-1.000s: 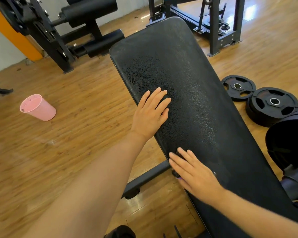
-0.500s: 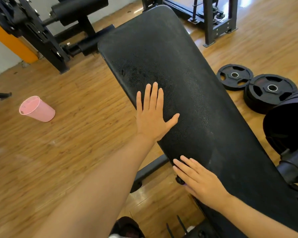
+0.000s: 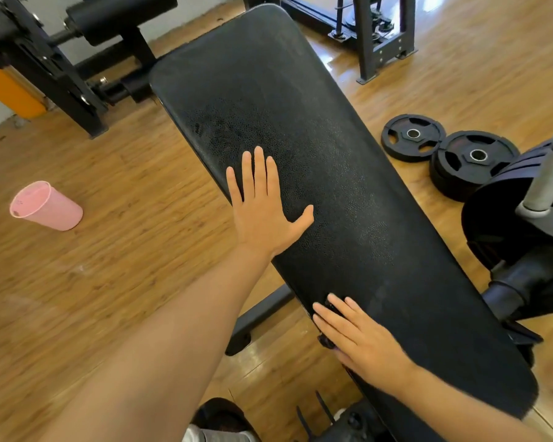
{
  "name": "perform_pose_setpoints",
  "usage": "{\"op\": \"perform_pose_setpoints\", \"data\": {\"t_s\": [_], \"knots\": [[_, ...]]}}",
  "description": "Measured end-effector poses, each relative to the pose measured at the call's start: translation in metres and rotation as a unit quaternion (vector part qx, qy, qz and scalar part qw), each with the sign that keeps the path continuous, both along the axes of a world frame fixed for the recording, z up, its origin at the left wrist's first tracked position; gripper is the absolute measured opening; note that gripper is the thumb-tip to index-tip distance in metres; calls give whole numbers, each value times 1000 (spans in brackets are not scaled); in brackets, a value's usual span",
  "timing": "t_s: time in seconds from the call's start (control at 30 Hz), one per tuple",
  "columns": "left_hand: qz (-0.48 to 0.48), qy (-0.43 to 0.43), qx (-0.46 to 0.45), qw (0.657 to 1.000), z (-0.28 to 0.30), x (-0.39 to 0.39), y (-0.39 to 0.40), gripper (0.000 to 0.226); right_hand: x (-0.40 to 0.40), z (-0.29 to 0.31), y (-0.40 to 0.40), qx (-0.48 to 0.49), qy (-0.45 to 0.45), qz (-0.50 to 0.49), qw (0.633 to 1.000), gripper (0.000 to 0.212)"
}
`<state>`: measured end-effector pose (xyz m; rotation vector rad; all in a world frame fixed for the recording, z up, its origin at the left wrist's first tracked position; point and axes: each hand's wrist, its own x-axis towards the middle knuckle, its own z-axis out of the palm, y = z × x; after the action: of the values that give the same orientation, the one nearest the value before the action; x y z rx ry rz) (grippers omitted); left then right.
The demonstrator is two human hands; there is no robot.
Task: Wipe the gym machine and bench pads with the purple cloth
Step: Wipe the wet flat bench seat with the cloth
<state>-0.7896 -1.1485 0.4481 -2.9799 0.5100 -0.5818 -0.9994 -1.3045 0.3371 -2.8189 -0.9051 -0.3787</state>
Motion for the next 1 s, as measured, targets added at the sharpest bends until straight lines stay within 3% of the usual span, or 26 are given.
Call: {"op": "perform_pose_setpoints", "data": {"t_s": [0.07, 0.13, 0.2, 0.27, 0.37, 0.43, 0.47, 0.57, 0.7, 0.83, 1.0], "knots": [[12, 0, -1, 1000, -3, -4, -3, 103, 14, 10, -25, -65, -16, 84, 994, 61], [19, -4, -7, 1000, -6, -8, -5, 100, 37, 21, -48, -66, -32, 98, 993, 57], [31, 3, -12, 999, -8, -13, -10, 97, 52, 26, -63, 3, -43, 4, 999, 59], [37, 15, -12, 999, -11, -22, -15, 94, 52, 24, -59, 125, -12, -157, 980, 66], [-4, 13, -21, 1000, -17, -40, -18, 90, 37, 17, -19, 290, 26, -352, 890, 54], [-50, 11, -37, 998, -24, -51, -17, 85, 28, 14, 4, 336, 50, -403, 850, 50], [-71, 10, -38, 997, -27, -58, -16, 83, 23, 13, 8, 330, 60, -396, 855, 51], [-117, 15, -28, 993, -39, -78, -16, 75, 5, 8, -5, 243, 72, -291, 922, 51], [-103, 9, -39, 994, -51, -93, -22, 72, -39, -16, -34, 86, 65, -133, 985, 49], [-95, -15, -50, 994, -58, -91, -25, 71, -81, -40, -58, 18, 74, -77, 994, 56], [-97, -25, -55, 993, -61, -91, -27, 72, -31, -24, -58, 79, 33, -90, 992, 59]]}}
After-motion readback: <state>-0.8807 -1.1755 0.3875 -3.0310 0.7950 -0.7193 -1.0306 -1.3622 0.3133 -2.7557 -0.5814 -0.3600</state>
